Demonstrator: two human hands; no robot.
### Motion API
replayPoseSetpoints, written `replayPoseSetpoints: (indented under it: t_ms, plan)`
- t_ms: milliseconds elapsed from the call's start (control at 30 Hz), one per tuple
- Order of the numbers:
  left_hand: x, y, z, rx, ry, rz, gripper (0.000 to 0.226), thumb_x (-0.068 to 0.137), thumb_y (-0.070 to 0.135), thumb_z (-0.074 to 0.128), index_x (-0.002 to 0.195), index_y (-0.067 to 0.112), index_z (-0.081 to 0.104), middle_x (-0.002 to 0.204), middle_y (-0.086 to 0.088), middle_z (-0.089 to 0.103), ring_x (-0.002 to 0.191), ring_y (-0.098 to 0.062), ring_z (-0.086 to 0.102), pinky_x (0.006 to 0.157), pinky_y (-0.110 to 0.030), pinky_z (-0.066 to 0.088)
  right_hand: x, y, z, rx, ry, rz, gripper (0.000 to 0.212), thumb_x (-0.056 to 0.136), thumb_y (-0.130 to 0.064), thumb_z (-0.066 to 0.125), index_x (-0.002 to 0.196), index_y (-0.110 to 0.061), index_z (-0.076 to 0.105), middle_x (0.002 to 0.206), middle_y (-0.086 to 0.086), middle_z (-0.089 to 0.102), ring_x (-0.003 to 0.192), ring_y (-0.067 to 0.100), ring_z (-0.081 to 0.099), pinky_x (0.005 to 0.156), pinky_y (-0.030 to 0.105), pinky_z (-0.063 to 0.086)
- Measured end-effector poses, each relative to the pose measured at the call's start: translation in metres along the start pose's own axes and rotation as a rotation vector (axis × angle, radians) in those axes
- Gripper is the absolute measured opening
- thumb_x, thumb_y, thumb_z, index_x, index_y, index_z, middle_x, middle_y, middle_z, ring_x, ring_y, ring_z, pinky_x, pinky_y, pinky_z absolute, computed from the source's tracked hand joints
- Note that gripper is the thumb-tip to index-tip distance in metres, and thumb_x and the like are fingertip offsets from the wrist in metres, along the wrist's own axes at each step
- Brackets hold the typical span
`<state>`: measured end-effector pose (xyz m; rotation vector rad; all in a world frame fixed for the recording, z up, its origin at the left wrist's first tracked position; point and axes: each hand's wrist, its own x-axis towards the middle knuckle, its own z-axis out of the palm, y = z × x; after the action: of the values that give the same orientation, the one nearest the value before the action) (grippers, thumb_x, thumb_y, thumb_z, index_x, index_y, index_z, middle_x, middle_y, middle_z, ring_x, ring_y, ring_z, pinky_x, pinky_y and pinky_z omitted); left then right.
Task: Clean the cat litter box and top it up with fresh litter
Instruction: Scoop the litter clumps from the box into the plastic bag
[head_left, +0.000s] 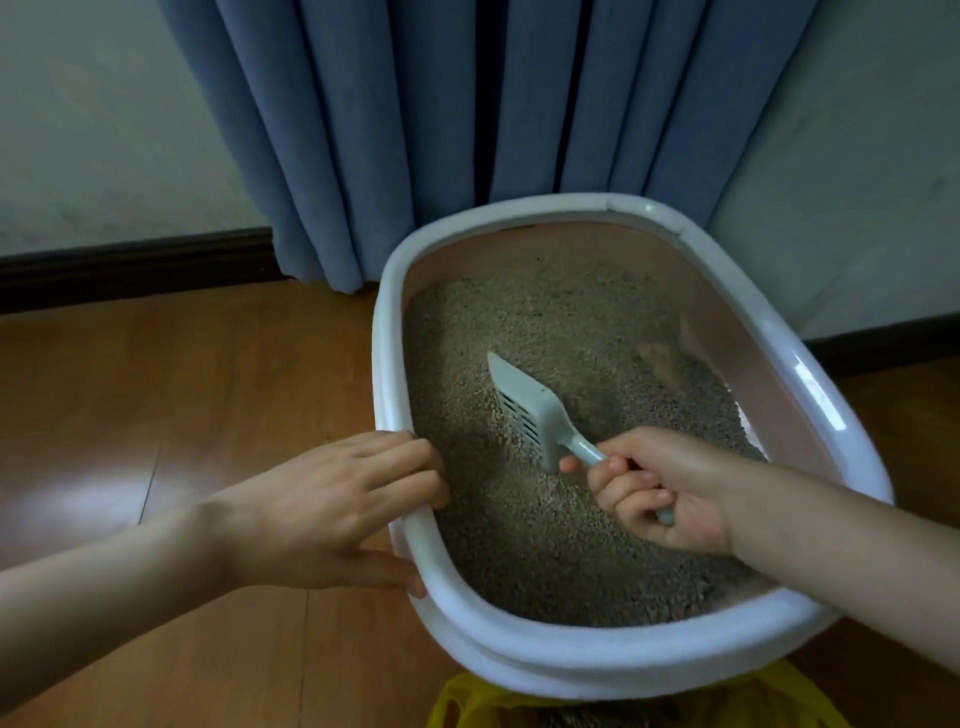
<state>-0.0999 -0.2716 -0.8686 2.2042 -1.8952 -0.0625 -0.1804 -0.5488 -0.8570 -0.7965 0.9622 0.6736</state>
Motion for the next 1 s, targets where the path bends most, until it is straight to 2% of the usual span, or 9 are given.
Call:
replayPoseSetpoints:
  t_ms: [67,133,200,267,367,467,633,867,1000]
  plan:
    - [0.001,-0.002,0.001,0.025,-0.014,0.021,0.045,0.091,0.057,0.059,0.109,0.016,0.059,0.109,0.001,0.053,0.094,-0.019,0.056,0.085,-0.029,0.046,-0.016,-0.001,-0.004,0.075,-0.042,0.099,0.019,0.092,-0.003,0.036,0.088,0.002,0.054,0.050,-0.004,0.031,0.026,0.003,0.023,0.023,0.011,0.013]
    - [0.001,-0.006,0.001,0.080,-0.031,0.049,0.045,0.093,0.057,0.056,0.111,0.016,0.060,0.112,0.001,0.054,0.099,-0.018,0.056,0.089,-0.029,0.045,-0.030,-0.001,-0.008,-0.049,-0.022,0.170,0.018,0.090,-0.003,0.039,0.088,0.003,0.055,0.052,-0.004,0.031,0.028,0.003,0.023,0.024,0.010,0.013]
    - [0.000,-0.011,-0.002,0.102,-0.033,0.051,0.047,0.094,0.058,0.053,0.113,0.016,0.061,0.113,0.001,0.055,0.102,-0.018,0.056,0.092,-0.030,0.044,-0.043,-0.005,-0.012,-0.434,0.052,0.178,0.020,0.095,-0.006,0.040,0.090,0.001,0.058,0.052,-0.003,0.032,0.030,0.002,0.022,0.026,0.011,0.013]
    - [0.000,-0.016,-0.003,0.113,-0.023,0.042,0.050,0.093,0.060,0.052,0.114,0.015,0.062,0.114,0.000,0.056,0.105,-0.019,0.056,0.094,-0.032,0.044,-0.054,-0.013,-0.012,-0.994,0.173,0.078,0.024,0.097,-0.015,0.048,0.088,-0.002,0.065,0.047,-0.002,0.039,0.033,0.005,0.027,0.030,0.014,0.020]
    - [0.001,-0.023,-0.005,0.136,-0.016,0.027,0.055,0.092,0.063,0.050,0.114,0.014,0.063,0.113,-0.001,0.058,0.104,-0.020,0.058,0.091,-0.035,0.045,-0.068,-0.017,-0.004,-1.773,0.410,-0.218,0.024,0.094,-0.029,0.057,0.081,-0.013,0.070,0.060,0.000,0.063,0.050,0.012,0.053,0.048,0.027,0.044]
    - [0.003,-0.026,-0.005,0.149,-0.009,0.041,0.055,0.093,0.063,0.049,0.112,0.014,0.063,0.109,-0.001,0.058,0.099,-0.019,0.058,0.089,-0.034,0.046,-0.070,-0.008,0.016,-2.144,0.640,-0.446,0.026,0.093,-0.023,0.052,0.067,-0.023,0.047,0.068,-0.006,0.054,0.060,0.008,0.054,0.060,0.029,0.051]
    - [0.006,-0.027,-0.007,0.170,-0.015,0.067,0.052,0.091,0.060,0.056,0.108,0.011,0.065,0.106,-0.003,0.060,0.098,-0.020,0.057,0.091,-0.030,0.044,-0.029,-0.006,0.051,-2.004,0.549,-0.500,0.030,0.089,-0.008,0.051,0.067,-0.019,0.034,0.070,-0.001,0.042,0.058,0.011,0.040,0.050,0.028,0.034]
    - [0.005,-0.025,-0.008,0.161,-0.015,0.064,0.052,0.092,0.060,0.055,0.105,0.011,0.063,0.103,-0.004,0.058,0.095,-0.022,0.056,0.087,-0.035,0.047,0.038,-0.035,0.064,-1.463,0.483,-0.521,0.018,0.083,-0.006,0.057,0.065,-0.008,0.060,0.056,0.003,0.053,0.046,0.015,0.047,0.047,0.022,0.036]
    - [0.001,-0.023,-0.007,0.176,-0.012,0.044,0.051,0.092,0.060,0.055,0.108,0.012,0.063,0.106,-0.003,0.058,0.097,-0.021,0.056,0.088,-0.035,0.048,0.047,-0.030,0.060,-1.182,0.456,-0.490,0.019,0.091,-0.012,0.058,0.079,-0.001,0.067,0.052,0.003,0.057,0.038,0.011,0.046,0.037,0.021,0.036]
